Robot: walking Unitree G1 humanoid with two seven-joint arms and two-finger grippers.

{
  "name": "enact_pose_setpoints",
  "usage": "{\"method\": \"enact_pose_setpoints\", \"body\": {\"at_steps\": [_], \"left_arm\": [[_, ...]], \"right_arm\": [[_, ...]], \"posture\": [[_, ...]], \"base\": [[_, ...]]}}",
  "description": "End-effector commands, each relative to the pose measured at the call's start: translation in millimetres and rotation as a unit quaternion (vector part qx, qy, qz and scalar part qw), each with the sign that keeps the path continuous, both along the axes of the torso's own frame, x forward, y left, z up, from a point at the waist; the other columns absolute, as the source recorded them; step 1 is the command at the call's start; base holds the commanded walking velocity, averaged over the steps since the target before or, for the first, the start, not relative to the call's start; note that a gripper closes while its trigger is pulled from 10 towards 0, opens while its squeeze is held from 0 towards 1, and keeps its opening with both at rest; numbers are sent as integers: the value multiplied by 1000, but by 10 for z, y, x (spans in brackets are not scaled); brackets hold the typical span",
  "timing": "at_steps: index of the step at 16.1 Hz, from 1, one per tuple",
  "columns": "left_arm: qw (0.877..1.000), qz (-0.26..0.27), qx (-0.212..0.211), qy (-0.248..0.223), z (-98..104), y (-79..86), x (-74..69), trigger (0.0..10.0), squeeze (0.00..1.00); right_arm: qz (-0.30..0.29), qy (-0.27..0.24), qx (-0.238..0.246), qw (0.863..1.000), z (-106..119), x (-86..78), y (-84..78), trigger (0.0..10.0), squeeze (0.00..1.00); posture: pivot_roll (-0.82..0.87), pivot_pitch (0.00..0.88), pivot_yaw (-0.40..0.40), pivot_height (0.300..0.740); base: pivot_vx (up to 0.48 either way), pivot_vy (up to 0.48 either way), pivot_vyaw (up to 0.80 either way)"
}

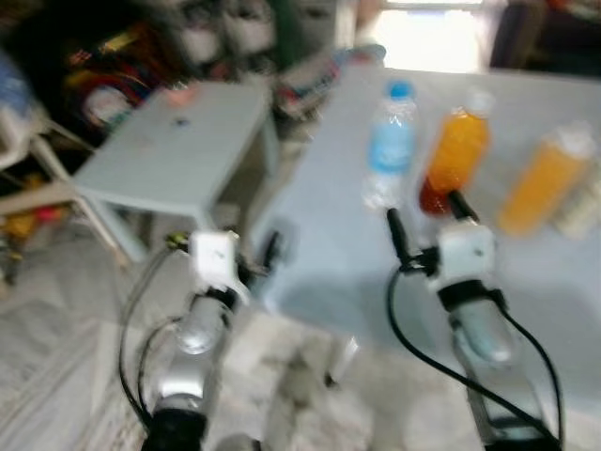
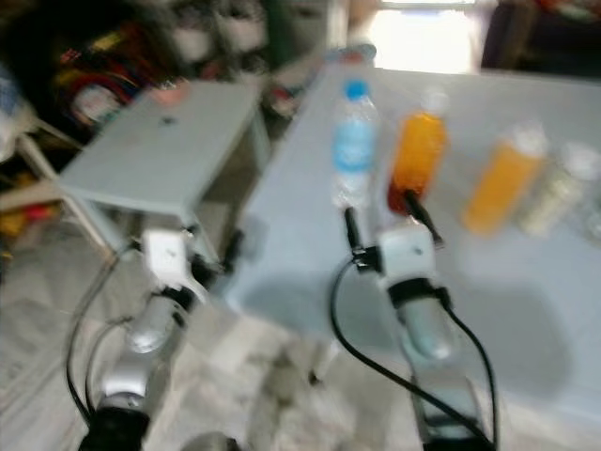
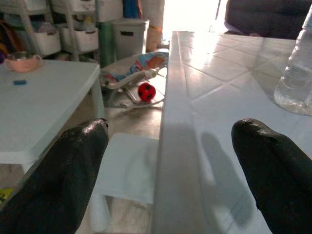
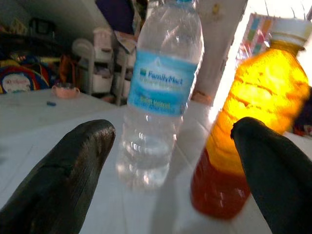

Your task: Restocking fridge

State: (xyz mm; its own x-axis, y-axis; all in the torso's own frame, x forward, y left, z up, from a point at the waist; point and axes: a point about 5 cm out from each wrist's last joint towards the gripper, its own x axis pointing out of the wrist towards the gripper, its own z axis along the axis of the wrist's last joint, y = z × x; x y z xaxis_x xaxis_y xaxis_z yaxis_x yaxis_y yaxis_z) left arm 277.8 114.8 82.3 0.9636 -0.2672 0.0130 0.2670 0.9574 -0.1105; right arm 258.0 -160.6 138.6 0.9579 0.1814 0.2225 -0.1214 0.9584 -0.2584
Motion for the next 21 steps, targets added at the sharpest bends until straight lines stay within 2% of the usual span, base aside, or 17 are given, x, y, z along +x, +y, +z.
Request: {"method": "enact_pose_setpoints", "body": {"at_steps": [1, 5, 9, 10, 15, 19, 21], "left_arm": [[1000, 21, 8, 5, -23, 142, -9, 10000, 0], [999, 39, 15, 10, -49, 196, -26, 10000, 0], [997, 67, -10, 26, -75, 236, -69, 10000, 0], [998, 56, 1, 21, -70, 211, -73, 10000, 0], [998, 55, 4, 14, -16, 225, -15, 10000, 0], [998, 54, 7, 11, 8, 225, -14, 10000, 0], [998, 59, 9, 9, 18, 251, -13, 10000, 0]], "right_arm": [[22, -2, 4, 1000, 14, -6, 96, 10000, 0], [28, 0, 3, 1000, -4, -12, 114, 10000, 0], [23, -10, 8, 1000, 63, 76, 92, 10000, 0], [24, -13, 3, 1000, 80, 128, 74, 10000, 0], [23, -37, -6, 999, 292, 442, -36, 10000, 0], [56, -65, -7, 996, 486, 691, 105, 10000, 0], [65, -76, -5, 995, 560, 747, 148, 10000, 0]], "posture": [[-90, 31, 64, 740], [-87, 31, 64, 740], [-76, 39, 64, 740], [-75, 42, 67, 740], [-66, 51, 76, 740], [-39, 58, 75, 740], [-31, 59, 73, 740]], "base": [[0, 0, 0], [0, 0, 0], [0, 0, 0], [0, 0, 0], [0, 0, 0], [0, 0, 0], [0, 0, 0]]}}
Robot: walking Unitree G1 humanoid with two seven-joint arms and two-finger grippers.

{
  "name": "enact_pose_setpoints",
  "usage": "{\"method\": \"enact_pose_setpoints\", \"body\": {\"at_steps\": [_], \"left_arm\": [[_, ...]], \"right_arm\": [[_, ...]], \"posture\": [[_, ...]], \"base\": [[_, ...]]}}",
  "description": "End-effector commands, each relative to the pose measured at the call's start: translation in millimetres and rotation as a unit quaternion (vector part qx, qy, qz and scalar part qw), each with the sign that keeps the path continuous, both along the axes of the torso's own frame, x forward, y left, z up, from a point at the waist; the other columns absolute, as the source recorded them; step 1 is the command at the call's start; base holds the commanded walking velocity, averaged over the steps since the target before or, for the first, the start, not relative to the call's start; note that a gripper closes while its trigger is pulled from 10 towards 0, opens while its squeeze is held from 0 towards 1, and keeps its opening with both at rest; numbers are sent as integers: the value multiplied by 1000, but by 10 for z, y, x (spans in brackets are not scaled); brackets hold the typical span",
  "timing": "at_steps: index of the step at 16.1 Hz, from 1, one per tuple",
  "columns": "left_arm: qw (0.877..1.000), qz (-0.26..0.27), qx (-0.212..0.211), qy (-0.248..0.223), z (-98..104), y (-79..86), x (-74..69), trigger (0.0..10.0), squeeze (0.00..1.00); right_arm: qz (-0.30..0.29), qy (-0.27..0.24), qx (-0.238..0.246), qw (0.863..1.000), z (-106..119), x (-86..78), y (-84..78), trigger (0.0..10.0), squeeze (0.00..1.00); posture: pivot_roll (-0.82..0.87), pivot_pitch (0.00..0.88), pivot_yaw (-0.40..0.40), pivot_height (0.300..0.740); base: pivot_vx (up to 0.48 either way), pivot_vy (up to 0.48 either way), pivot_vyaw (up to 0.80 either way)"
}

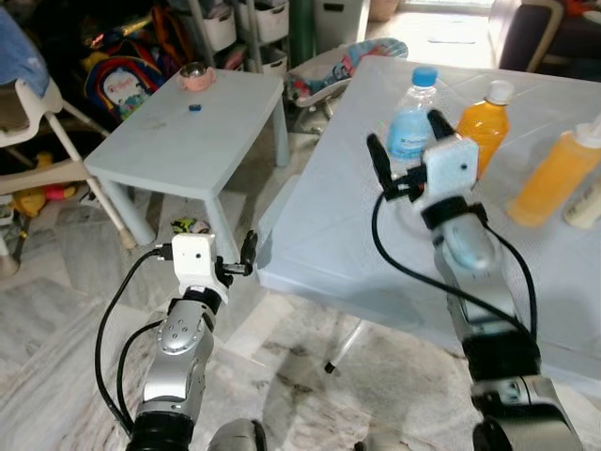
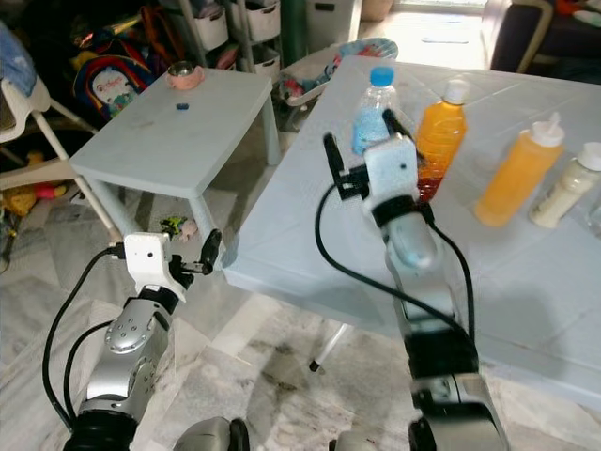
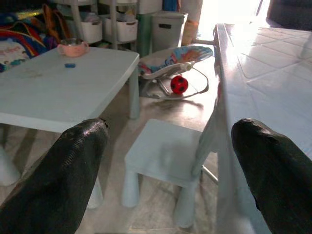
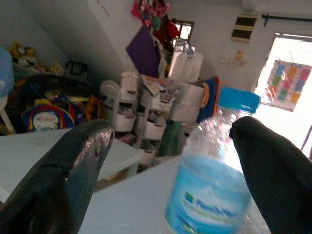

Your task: Restocking fridge

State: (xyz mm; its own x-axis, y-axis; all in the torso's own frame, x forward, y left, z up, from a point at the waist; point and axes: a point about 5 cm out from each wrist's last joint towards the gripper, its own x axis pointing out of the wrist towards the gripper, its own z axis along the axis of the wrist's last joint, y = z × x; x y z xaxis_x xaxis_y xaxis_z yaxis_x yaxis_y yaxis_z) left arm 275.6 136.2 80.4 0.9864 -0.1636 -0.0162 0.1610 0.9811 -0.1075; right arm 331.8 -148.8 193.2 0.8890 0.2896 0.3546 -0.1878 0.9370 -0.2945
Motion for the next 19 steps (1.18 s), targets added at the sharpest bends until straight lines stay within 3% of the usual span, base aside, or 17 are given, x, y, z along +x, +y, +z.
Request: {"method": "enact_pose_setpoints", "body": {"at_steps": [1, 3, 7, 11, 14, 15, 16, 17, 19], "left_arm": [[1000, 7, 6, -4, 33, 46, 5, 10000, 0], [1000, 5, 7, -2, 26, 45, 2, 10000, 0], [1000, 1, 7, -3, 33, 17, 11, 10000, 0], [1000, 2, 7, -2, 28, 7, 7, 10000, 0], [1000, -1, 7, 2, 5, -5, 7, 10000, 0], [1000, -3, 8, 3, -1, -9, 10, 10000, 0], [1000, -3, 8, 4, 0, -12, 16, 10000, 0], [1000, -3, 9, 4, -2, -15, 18, 10000, 0], [1000, -4, 10, 6, -7, -12, 19, 10000, 0]], "right_arm": [[14, -8, 4, 1000, 66, 37, 44, 10000, 0], [15, -19, 9, 1000, 155, 103, 43, 10000, 0], [-37, -43, 28, 998, 388, 271, -89, 10000, 0], [-73, -46, 27, 996, 406, 331, -146, 10000, 0], [-102, -23, 53, 993, 417, 428, -211, 10000, 0], [-102, -16, 50, 993, 433, 474, -190, 8549, 0], [-106, -11, 56, 993, 457, 518, -181, 3922, 0], [-108, -10, 57, 992, 467, 534, -179, 1373, 0], [-118, -5, 64, 991, 513, 589, -177, 1059, 0]], "posture": [[-31, 60, 75, 740], [-33, 61, 76, 740], [-31, 59, 72, 740], [-30, 58, 68, 740], [-39, 58, 68, 740], [-40, 58, 68, 740], [-37, 56, 67, 740], [-35, 55, 66, 740], [-35, 55, 66, 740]], "base": [[0, 0, 0], [0, 0, 0], [0, 0, 0], [0, 0, 0], [0, 0, 0], [0, 0, 0], [0, 0, 0], [0, 0, 0], [0, 0, 0]]}}
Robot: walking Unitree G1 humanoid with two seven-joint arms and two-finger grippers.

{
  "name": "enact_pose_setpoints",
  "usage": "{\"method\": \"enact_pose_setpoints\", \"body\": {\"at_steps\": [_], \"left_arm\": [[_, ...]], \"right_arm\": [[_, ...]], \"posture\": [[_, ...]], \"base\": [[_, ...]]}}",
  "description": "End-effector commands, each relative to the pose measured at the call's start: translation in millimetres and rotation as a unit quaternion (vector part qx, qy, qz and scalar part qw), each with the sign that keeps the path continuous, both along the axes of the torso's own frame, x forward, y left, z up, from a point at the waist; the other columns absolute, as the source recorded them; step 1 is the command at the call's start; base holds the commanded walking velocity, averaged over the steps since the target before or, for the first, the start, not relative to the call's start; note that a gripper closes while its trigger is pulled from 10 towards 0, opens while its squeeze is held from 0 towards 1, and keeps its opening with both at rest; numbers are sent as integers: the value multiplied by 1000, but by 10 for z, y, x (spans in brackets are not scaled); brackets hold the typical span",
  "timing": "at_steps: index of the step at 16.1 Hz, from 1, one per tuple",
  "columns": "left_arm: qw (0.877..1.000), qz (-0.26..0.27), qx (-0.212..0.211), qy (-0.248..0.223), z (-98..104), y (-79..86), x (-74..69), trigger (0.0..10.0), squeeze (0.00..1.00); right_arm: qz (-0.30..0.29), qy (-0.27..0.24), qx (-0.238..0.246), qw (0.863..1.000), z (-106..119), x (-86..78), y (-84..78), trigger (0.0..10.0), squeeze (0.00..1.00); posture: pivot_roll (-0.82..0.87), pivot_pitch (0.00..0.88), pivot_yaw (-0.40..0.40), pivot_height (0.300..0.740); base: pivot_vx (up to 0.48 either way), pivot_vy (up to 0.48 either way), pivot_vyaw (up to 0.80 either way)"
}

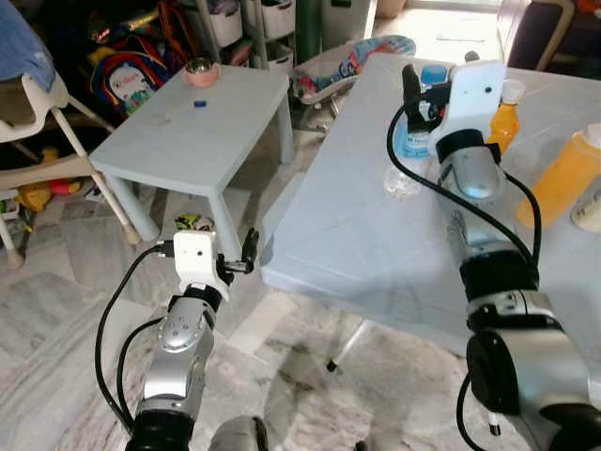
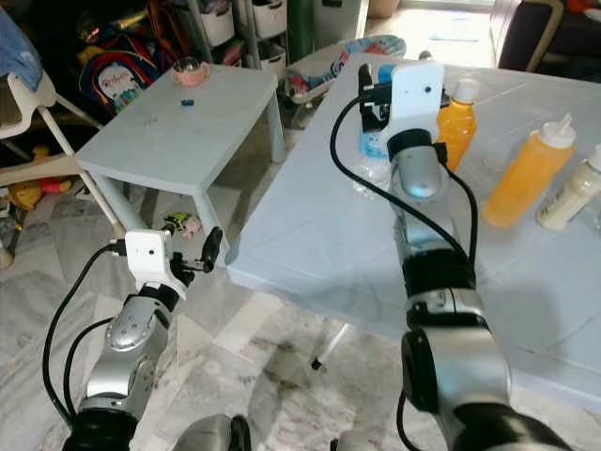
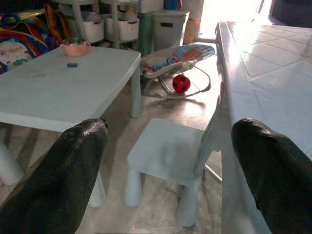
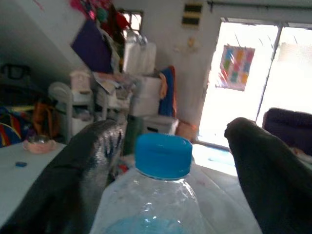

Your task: Restocking fridge

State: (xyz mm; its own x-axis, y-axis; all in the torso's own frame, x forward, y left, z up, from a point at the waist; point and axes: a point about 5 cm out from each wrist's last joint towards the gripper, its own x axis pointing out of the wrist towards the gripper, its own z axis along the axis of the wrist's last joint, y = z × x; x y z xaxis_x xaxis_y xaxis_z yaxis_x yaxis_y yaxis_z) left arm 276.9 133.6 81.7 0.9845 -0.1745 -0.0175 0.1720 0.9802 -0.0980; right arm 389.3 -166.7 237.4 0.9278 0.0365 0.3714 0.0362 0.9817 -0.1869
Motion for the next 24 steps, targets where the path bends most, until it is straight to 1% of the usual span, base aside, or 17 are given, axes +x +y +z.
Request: {"method": "enact_pose_setpoints", "body": {"at_steps": [1, 2, 3, 4, 5, 6, 8, 11, 13, 16, 18, 19, 20, 21, 23, 24], "left_arm": [[1000, 2, 6, 7, -25, 16, 5, 10000, 0], [1000, 2, 6, 7, -28, 17, 6, 10000, 0], [1000, 2, 7, 9, -32, 17, 10, 10000, 0], [1000, 2, 7, 9, -32, 13, 12, 10000, 0], [1000, 1, 7, 10, -36, 9, 15, 10000, 0], [1000, 0, 8, 11, -40, 6, 16, 10000, 0], [1000, -1, 9, 11, -42, 4, 18, 10000, 0], [1000, -1, 11, 12, -46, 0, 26, 10000, 0], [1000, -2, 13, 13, -49, -2, 33, 10000, 0], [1000, -2, 15, 14, -54, -1, 37, 10000, 0], [1000, -1, 16, 18, -66, 2, 40, 10000, 0], [1000, 0, 19, 22, -73, 1, 41, 10000, 0], [999, 7, 27, 33, -96, 3, 52, 10000, 0], [999, 15, 33, 40, -105, 13, 75, 10000, 0], [999, 15, 35, 33, -73, 37, 101, 10000, 0], [999, 16, 36, 32, -67, 47, 104, 10000, 0]], "right_arm": [[-6, -2, 9, 1000, 83, 38, 5, 1294, 0], [-9, 4, 8, 1000, 81, 55, 6, 1529, 0], [-24, 15, 18, 999, 88, 93, -19, 1882, 0], [-28, 17, 21, 999, 101, 108, -31, 1922, 0], [-31, 19, 29, 999, 116, 125, -41, 1529, 0], [-36, 24, 34, 998, 118, 136, -49, 1490, 0], [-36, 39, 45, 998, 88, 151, -34, 980, 0], [-35, 48, 44, 997, 58, 158, 3, 863, 0], [-39, 68, 54, 995, 7, 168, 2, 863, 0], [-40, 76, 59, 995, -12, 172, 0, 627, 0], [-42, 90, 63, 993, -54, 173, -7, 78, 0], [-41, 91, 63, 993, -62, 170, -6, 39, 0], [-35, 89, 67, 993, -59, 162, 6, 0, 0], [-26, 72, 70, 995, -12, 137, 26, 0, 0], [18, -4, 74, 997, 153, 15, 136, 0, 0], [37, -24, 67, 997, 175, -57, 199, 0, 0]], "posture": [[-35, 53, 64, 740], [-35, 53, 64, 740], [-32, 50, 64, 740], [-32, 50, 63, 740], [-34, 49, 64, 740], [-34, 49, 64, 740], [-35, 48, 63, 740], [-37, 46, 64, 740], [-36, 44, 63, 740], [-36, 44, 61, 740], [-35, 42, 59, 740], [-32, 40, 58, 740], [-28, 40, 56, 740], [-25, 40, 55, 740], [-24, 44, 57, 740], [-25, 50, 59, 740]], "base": [[0, 0, 0], [0, 0, 0], [0, 0, 0], [0, 0, 0], [0, 0, 0], [0, 0, 0], [0, 0, 0], [0, 0, 0], [0, 0, 0], [0, 0, 0], [0, 0, 0], [0, 0, 0], [0, 0, 0], [0, 0, 0], [0, 0, 0], [0, 0, 0]]}}
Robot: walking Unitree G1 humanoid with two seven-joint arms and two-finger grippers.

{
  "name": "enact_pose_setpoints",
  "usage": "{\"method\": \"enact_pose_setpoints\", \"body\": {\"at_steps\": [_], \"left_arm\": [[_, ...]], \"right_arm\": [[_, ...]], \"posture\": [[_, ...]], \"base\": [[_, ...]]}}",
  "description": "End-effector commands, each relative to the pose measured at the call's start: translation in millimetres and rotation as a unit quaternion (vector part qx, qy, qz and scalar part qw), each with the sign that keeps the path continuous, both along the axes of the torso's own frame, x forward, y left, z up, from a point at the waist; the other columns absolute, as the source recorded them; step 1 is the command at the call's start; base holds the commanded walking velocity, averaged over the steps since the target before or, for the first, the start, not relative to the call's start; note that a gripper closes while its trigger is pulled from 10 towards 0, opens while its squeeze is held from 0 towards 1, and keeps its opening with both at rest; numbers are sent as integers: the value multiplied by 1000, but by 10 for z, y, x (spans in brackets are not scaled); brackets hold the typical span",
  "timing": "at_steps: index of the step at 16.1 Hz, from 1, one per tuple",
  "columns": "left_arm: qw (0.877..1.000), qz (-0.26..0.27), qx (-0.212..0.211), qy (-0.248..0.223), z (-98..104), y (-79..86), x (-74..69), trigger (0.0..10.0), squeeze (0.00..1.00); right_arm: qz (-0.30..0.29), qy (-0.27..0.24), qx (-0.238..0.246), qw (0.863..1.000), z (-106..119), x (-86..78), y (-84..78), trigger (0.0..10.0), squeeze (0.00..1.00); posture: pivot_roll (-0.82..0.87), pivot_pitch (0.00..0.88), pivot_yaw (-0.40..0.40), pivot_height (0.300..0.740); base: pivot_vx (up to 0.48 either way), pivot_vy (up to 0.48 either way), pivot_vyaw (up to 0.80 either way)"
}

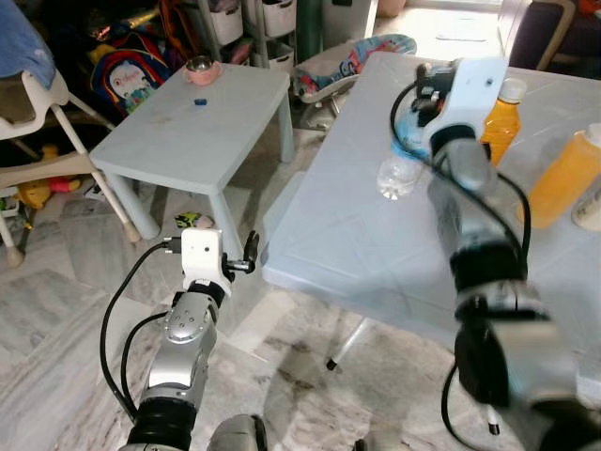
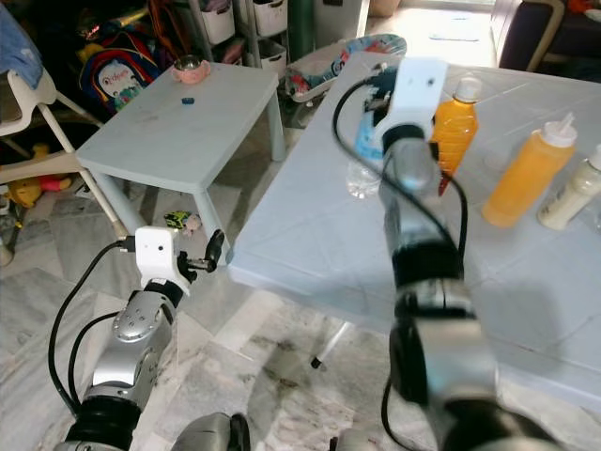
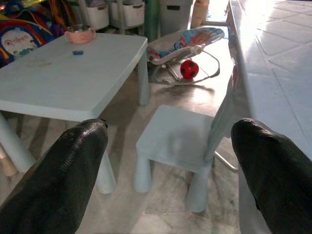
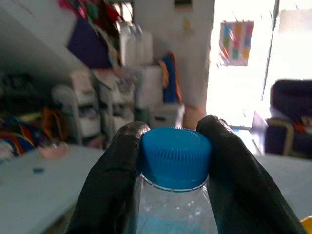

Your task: Restocking fridge

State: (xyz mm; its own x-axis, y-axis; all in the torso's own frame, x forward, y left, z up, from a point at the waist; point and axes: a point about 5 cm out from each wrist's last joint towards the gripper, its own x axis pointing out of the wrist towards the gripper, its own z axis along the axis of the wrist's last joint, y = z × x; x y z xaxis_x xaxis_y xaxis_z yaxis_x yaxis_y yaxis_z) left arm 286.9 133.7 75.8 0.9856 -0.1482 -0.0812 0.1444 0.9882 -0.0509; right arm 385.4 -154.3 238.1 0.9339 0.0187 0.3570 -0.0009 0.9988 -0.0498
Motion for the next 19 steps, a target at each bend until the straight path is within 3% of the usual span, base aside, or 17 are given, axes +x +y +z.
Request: {"method": "enact_pose_setpoints", "body": {"at_steps": [1, 2, 3, 4, 6, 11, 19], "left_arm": [[1000, 5, 9, 5, -9, 52, 4, 10000, 0], [1000, 5, 10, 7, -19, 53, 1, 10000, 0], [1000, 4, 11, 9, -26, 48, -1, 10000, 0], [1000, 2, 10, 10, -30, 33, -3, 10000, 0], [1000, -5, 10, 12, -36, -10, -11, 10000, 0], [1000, -4, 10, 14, -59, -17, -21, 10000, 0], [1000, 0, 10, 14, -75, -25, -18, 10000, 0]], "right_arm": [[30, -55, -5, 998, 184, -96, 128, 0, 0], [46, -66, 1, 997, 173, -181, 198, 0, 0], [56, -71, 4, 996, 159, -243, 245, 4078, 0], [72, -77, 0, 994, 136, -304, 315, 9569, 0], [105, -87, -14, 991, 116, -437, 420, 10000, 0], [127, -78, -41, 988, 15, -603, 428, 10000, 0], [142, -58, -51, 987, -46, -666, 402, 10000, 0]], "posture": [[-27, 51, 59, 740], [-29, 51, 60, 740], [-30, 51, 61, 740], [-35, 52, 66, 740], [-35, 46, 61, 740], [-42, 38, 55, 740], [-41, 32, 35, 740]], "base": [[0, 0, 0], [0, 0, 0], [0, 0, 0], [-337, 0, 0], [-347, 0, 0], [-352, 0, 0], [-343, 0, 0]]}}
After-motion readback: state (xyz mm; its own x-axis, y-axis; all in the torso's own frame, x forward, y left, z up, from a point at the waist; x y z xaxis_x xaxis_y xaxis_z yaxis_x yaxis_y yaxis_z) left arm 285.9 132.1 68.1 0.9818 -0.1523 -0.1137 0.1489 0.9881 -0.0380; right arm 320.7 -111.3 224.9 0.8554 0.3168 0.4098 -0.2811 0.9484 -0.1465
